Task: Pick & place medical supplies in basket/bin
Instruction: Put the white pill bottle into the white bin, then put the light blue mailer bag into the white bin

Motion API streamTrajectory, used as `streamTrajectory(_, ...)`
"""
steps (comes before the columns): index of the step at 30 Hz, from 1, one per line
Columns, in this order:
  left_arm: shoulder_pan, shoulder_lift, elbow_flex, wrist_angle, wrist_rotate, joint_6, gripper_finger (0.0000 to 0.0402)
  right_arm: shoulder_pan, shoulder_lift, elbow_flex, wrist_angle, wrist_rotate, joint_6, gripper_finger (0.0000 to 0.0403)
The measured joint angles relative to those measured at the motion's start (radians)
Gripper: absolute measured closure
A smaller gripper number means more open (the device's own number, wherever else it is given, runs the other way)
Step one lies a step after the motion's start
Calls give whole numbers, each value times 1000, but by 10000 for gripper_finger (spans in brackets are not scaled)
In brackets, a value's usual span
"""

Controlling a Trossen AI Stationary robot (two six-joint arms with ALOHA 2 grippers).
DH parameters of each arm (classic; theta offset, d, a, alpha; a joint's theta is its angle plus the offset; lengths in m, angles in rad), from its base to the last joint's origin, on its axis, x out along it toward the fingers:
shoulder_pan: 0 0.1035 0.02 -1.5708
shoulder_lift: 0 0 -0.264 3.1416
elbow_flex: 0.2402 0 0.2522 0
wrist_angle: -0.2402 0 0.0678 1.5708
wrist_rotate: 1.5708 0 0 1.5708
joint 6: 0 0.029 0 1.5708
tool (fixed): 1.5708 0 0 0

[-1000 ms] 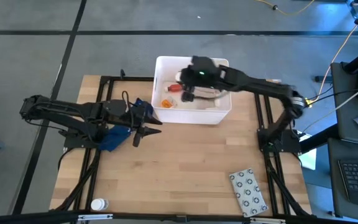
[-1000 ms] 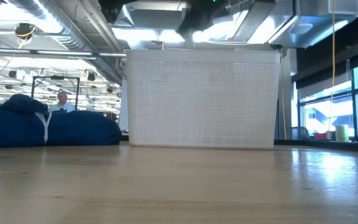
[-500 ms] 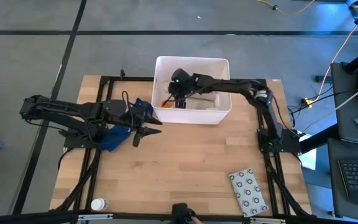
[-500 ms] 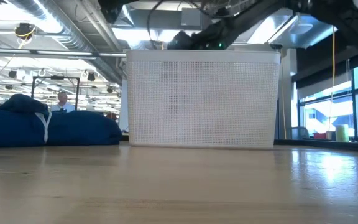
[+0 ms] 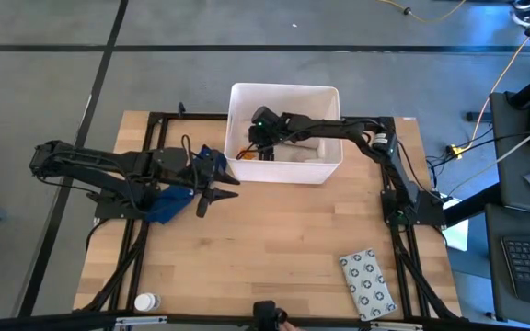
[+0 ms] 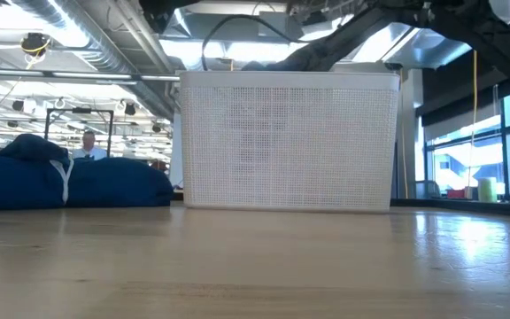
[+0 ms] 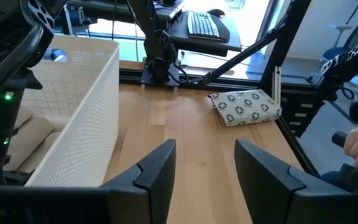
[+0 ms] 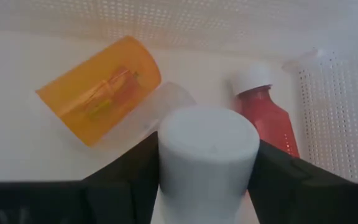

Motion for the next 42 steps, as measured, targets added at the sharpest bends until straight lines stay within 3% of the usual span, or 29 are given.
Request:
streamTrajectory(11, 0, 0, 0, -27, -1, -27, 245, 1, -1, 6, -16, 21, 0, 138)
streamTrajectory(14, 0, 0, 0, -42, -41, -26, 245, 6, -10, 63, -116, 80, 4, 127)
streamTrajectory(19, 1, 0, 0, -60, -154, -19, 245, 36, -64, 235, -376, 88, 81, 123)
streamTrajectory(28, 5, 4, -4, -54, -182, 37, 245, 89, -199, 444, -794, 95, 330, 123)
streamTrajectory(35, 3, 68, -33, -9, -165, 1, 245, 214, -340, 347, -952, 87, 525, 123)
streamTrajectory(42, -27, 231, -34, 159, -6, 1, 245, 440, -516, 82, -981, 64, 835, 123)
